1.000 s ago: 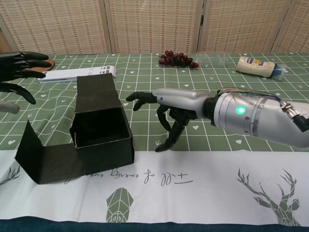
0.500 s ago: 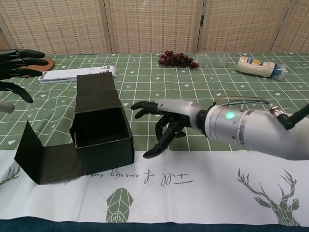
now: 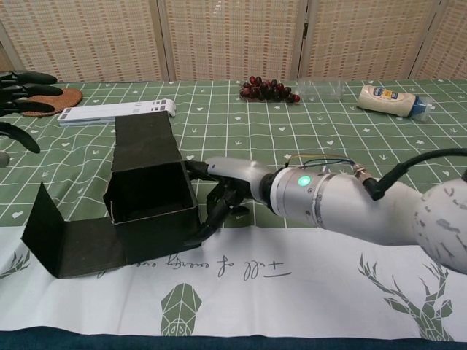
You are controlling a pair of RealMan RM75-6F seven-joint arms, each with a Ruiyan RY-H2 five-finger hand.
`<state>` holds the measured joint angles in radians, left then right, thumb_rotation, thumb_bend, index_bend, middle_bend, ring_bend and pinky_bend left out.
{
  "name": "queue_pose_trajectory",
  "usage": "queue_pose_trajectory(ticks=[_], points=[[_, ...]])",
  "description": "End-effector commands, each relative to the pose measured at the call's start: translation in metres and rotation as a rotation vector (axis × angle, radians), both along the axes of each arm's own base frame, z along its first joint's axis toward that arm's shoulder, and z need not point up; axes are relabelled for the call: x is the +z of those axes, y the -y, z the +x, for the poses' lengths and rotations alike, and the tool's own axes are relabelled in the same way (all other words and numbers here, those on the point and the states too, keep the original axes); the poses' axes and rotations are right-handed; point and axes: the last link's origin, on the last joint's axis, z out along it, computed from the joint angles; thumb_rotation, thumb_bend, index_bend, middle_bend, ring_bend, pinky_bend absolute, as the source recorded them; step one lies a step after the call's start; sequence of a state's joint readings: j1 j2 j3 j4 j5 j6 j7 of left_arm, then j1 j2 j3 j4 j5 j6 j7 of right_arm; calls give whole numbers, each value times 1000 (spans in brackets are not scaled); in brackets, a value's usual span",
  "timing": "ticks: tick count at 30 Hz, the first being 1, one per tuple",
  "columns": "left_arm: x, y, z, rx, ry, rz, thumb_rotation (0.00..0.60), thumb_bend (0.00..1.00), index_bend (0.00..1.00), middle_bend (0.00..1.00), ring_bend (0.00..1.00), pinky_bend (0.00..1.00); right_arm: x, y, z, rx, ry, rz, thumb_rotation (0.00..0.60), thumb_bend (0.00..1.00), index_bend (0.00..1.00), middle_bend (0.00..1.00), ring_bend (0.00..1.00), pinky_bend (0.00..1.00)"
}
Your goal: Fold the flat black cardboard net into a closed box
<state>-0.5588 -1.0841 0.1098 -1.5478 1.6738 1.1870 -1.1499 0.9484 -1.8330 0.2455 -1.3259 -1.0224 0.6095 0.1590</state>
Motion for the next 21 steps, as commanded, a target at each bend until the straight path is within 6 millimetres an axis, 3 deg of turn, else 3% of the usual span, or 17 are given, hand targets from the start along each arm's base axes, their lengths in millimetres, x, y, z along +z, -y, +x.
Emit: queue_pose_trajectory(ticks=[1, 4, 7, 11, 16, 21], points=[[2, 1, -1, 2, 4, 7, 600, 103, 20, 0, 0, 312, -5, 0, 5, -4, 9, 3, 600, 7, 0, 81, 638, 904], [6, 1, -2, 14, 22, 35, 600, 104, 22, 0, 0, 312, -10, 0, 9, -23, 31, -20, 600, 76, 0, 152, 643, 922], [12, 0, -3, 27, 41, 96, 600, 104, 37, 0, 1, 322, -16, 0, 13, -63, 64, -77, 600, 256, 61, 255, 685, 982], [24, 1, -3, 18, 17, 225, 600, 103, 121, 2, 106, 509, -20, -3, 16, -172, 128, -94, 600, 366, 140, 316, 717, 1000], [36, 7, -3, -5, -50, 366, 600, 103, 188, 74, 230, 611, -6, -2, 9, -223, 180, -160, 600, 416, 169, 349, 730, 1000], [41, 12, -7, -24, -130, 502, 600, 103, 222, 137, 324, 692, 25, -4, -4, -287, 286, -180, 600, 424, 170, 351, 732, 1000]])
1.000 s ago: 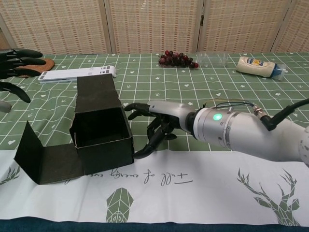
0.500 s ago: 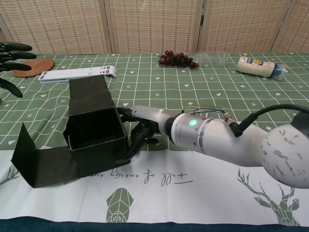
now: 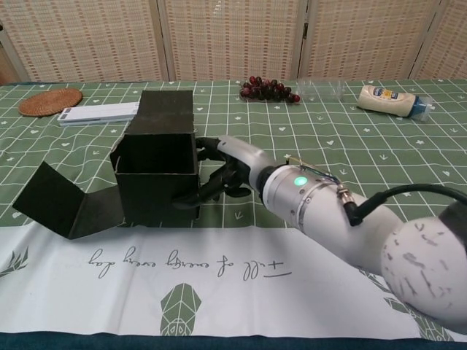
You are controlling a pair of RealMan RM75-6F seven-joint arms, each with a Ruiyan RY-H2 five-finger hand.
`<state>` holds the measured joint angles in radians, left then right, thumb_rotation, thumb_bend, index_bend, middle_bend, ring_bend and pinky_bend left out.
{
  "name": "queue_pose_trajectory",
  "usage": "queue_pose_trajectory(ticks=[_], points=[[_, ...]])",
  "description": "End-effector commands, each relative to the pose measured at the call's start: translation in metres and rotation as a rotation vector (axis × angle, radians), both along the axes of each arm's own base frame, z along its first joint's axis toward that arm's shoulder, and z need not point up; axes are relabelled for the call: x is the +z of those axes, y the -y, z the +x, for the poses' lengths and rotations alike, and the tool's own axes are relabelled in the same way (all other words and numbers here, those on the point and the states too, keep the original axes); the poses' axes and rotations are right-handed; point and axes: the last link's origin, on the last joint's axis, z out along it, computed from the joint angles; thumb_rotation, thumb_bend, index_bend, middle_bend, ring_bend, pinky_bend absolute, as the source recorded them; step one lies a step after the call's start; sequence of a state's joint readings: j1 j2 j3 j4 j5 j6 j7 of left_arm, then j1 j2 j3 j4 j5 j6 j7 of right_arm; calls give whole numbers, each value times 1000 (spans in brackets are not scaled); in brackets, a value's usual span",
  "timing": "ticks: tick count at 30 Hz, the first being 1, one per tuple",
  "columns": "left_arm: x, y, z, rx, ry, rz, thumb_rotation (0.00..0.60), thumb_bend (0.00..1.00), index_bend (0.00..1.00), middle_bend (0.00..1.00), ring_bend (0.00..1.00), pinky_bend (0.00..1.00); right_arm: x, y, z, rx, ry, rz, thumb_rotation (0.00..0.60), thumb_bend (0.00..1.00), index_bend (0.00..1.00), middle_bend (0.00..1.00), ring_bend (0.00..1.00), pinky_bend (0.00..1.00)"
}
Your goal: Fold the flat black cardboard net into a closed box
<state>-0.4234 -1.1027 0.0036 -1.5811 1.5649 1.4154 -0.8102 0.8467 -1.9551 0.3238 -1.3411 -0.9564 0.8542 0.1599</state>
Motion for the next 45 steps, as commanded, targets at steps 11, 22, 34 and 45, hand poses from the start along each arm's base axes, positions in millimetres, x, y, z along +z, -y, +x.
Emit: queue_pose_trajectory(ticks=[11, 22, 34, 45], points=[[7, 15, -22, 12, -155, 302, 600, 103, 238, 239, 367, 709, 78, -20, -44, -142, 329, -78, 600, 426, 203, 374, 732, 1000], [-21, -1, -31, 48, -184, 252, 600, 103, 48, 74, 330, 700, 93, -29, -42, -146, 536, -50, 600, 446, 211, 384, 732, 1000], [-75, -21, -3, 13, -10, 205, 600, 103, 0, 39, 311, 689, 74, -37, -34, -127, 596, -47, 600, 446, 217, 388, 732, 1000], [-96, -16, 32, -14, 182, 126, 600, 104, 0, 39, 312, 694, 56, -43, -28, -104, 592, -49, 600, 458, 217, 388, 732, 1000]])
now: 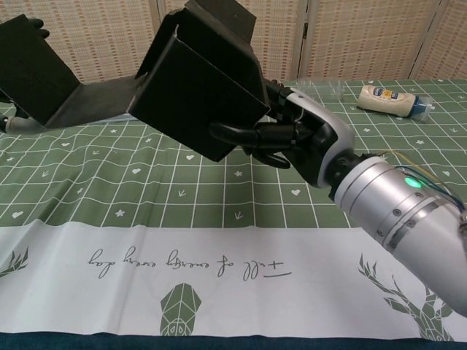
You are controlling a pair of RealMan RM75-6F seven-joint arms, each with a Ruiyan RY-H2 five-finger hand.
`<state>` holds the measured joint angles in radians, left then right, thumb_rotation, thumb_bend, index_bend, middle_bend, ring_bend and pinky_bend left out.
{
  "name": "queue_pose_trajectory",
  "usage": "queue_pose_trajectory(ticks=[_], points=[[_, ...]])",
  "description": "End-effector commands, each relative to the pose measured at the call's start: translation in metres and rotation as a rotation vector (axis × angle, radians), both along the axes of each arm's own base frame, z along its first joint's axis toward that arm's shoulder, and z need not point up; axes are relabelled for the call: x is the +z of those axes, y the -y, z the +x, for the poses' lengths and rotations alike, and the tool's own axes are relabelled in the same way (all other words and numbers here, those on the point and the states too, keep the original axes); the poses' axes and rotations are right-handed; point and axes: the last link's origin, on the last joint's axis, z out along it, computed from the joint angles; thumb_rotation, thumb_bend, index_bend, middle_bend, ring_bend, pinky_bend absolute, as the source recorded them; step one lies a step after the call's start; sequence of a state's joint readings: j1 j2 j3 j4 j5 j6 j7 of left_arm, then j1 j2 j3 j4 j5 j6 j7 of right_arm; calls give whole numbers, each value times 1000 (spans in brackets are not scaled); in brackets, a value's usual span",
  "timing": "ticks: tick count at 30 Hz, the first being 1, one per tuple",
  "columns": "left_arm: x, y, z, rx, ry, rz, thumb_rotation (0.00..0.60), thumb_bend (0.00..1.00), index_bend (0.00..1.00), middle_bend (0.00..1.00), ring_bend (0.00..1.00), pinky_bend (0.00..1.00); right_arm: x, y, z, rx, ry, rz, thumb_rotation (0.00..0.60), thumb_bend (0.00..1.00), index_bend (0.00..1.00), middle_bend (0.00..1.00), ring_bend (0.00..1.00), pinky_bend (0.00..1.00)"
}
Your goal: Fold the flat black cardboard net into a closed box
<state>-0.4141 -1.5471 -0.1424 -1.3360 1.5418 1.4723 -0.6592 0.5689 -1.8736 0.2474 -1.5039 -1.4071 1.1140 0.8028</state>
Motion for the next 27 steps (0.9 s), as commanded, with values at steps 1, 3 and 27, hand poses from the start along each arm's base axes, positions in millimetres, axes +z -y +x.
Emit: queue_pose_trajectory(ticks=[1, 3, 27], points=[[-2, 6, 11, -7, 82, -48, 600, 103, 0, 39, 312, 694, -3, -2, 1, 10, -3, -1, 600, 463, 217, 388, 732, 1000], [-1, 7, 15, -11, 103, -57, 600, 103, 0, 39, 311, 694, -5, -3, 1, 22, -16, -7, 600, 465, 217, 388, 732, 1000], [21, 12, 30, -84, 47, -40, 600, 103, 0, 38, 311, 694, -26, -5, 8, 85, -182, -30, 600, 488, 217, 388, 732, 1000]])
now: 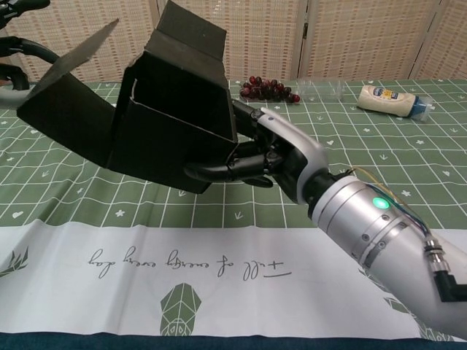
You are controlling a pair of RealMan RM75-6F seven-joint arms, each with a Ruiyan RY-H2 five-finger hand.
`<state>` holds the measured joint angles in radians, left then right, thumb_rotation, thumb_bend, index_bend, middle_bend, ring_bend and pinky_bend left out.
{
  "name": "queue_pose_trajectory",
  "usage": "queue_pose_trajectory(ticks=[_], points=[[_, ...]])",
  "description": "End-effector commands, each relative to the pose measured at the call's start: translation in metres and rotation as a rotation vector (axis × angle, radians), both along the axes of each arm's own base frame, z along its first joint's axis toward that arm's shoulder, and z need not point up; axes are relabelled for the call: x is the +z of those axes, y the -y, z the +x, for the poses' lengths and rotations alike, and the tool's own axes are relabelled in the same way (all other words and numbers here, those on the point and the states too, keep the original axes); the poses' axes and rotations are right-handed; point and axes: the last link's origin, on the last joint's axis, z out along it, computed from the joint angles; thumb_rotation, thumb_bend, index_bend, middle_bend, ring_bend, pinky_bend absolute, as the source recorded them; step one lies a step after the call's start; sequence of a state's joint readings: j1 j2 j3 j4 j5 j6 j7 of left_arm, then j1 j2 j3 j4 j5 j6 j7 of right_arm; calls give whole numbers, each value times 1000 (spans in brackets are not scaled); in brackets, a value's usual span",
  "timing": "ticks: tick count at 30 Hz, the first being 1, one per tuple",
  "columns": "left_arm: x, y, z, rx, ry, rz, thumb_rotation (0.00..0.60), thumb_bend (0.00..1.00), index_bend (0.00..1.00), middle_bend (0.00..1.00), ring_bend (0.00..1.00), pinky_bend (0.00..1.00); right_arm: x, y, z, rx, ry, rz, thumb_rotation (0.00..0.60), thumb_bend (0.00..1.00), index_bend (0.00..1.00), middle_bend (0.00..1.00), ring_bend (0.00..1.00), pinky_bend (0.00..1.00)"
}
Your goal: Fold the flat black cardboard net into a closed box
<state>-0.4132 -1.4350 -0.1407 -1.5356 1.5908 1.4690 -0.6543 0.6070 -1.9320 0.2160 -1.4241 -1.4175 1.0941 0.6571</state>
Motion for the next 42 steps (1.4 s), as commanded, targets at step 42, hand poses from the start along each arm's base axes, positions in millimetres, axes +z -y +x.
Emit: queue_pose_trajectory(ticks=[42], points=[[-75, -34, -3, -294, -392, 63, 600, 103, 323, 226, 440, 773, -37, 16, -13, -46, -311, 22, 600, 507, 217, 388, 732, 1000]])
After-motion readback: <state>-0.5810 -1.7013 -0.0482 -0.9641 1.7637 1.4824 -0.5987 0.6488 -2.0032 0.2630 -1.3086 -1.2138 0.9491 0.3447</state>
